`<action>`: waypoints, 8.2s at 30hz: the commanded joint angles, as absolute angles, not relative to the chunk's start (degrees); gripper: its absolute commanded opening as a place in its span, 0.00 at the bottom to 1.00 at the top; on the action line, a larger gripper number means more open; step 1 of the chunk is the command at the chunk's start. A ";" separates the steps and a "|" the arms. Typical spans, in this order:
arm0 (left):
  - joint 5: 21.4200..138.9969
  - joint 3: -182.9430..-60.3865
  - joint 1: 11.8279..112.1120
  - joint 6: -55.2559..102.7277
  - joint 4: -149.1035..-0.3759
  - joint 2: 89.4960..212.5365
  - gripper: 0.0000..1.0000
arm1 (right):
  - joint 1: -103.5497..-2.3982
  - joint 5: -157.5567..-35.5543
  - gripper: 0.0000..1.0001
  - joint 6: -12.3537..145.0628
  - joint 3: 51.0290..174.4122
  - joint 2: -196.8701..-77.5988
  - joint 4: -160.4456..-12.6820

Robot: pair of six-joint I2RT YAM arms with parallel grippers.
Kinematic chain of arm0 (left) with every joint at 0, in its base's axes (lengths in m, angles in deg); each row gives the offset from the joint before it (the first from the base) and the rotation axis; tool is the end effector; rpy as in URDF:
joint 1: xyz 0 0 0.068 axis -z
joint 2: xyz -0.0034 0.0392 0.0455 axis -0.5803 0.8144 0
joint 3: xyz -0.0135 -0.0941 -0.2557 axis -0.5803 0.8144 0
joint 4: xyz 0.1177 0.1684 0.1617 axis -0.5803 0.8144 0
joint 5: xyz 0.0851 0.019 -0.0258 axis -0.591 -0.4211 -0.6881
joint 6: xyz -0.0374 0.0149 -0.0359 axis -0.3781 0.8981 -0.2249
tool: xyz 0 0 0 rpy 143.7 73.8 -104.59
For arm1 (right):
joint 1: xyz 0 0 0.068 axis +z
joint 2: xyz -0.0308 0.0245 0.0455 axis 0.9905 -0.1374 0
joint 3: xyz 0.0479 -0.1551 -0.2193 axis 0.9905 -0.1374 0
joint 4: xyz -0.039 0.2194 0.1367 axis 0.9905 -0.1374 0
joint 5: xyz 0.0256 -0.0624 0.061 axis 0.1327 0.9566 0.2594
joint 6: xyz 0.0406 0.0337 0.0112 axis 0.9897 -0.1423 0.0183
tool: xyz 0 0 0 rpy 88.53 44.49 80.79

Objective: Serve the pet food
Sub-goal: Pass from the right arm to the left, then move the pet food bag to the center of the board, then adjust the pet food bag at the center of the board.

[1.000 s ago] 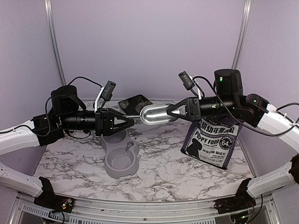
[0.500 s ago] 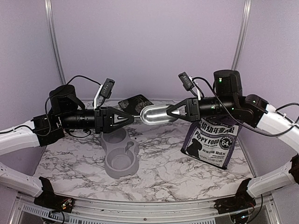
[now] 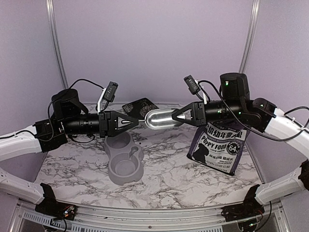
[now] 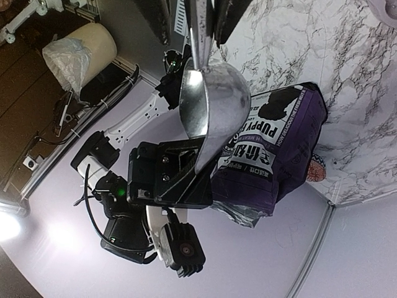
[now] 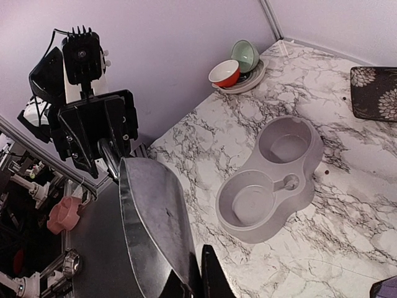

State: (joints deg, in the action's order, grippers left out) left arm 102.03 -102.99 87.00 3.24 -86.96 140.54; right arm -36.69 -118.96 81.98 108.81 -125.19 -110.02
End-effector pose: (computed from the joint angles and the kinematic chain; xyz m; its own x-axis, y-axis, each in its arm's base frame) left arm 0.1508 -0.2184 0.3681 -0.4986 -0.1112 -0.8597 0.8546 0.1030 -0.5090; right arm 0.1734 0.2013 0.3932 -0.5967 -0.1346 -0.7911 -0.7747 0.3537 0.5241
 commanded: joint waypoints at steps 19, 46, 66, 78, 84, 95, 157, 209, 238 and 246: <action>100.10 -102.31 86.95 2.94 -89.51 141.76 0.20 | -36.84 -116.76 0.00 80.62 110.40 -125.66 -111.09; 96.48 -99.41 86.89 2.98 -89.14 140.80 0.00 | -36.97 -110.65 0.59 80.19 110.55 -123.66 -114.11; 86.91 -95.07 86.01 10.89 -80.48 136.95 0.00 | -45.78 -74.47 0.86 66.67 133.35 -125.21 -141.59; 89.42 -93.85 86.01 11.64 -80.11 137.79 0.00 | -61.68 -68.47 0.78 62.08 133.03 -128.80 -152.07; 90.31 -94.23 86.01 11.51 -80.11 138.08 0.00 | -67.78 -76.19 0.71 60.79 128.45 -129.15 -151.06; 93.39 -95.10 86.10 10.20 -80.50 140.01 0.00 | -73.83 -89.50 0.68 59.54 124.54 -132.81 -147.08; 92.57 -93.86 90.01 6.58 -83.30 142.31 0.00 | -70.37 -78.71 0.21 85.27 134.81 -129.27 -146.79; 92.56 -91.99 90.21 6.28 -81.92 140.80 0.00 | -98.76 -104.46 0.32 71.77 126.99 -133.54 -144.89; 90.61 -94.50 90.22 6.55 -78.93 141.10 0.00 | -96.59 -107.56 0.00 70.86 133.09 -131.74 -147.56; 88.12 -93.43 90.21 6.54 -77.48 141.44 0.00 | -89.60 -100.17 0.00 73.85 140.51 -132.94 -149.70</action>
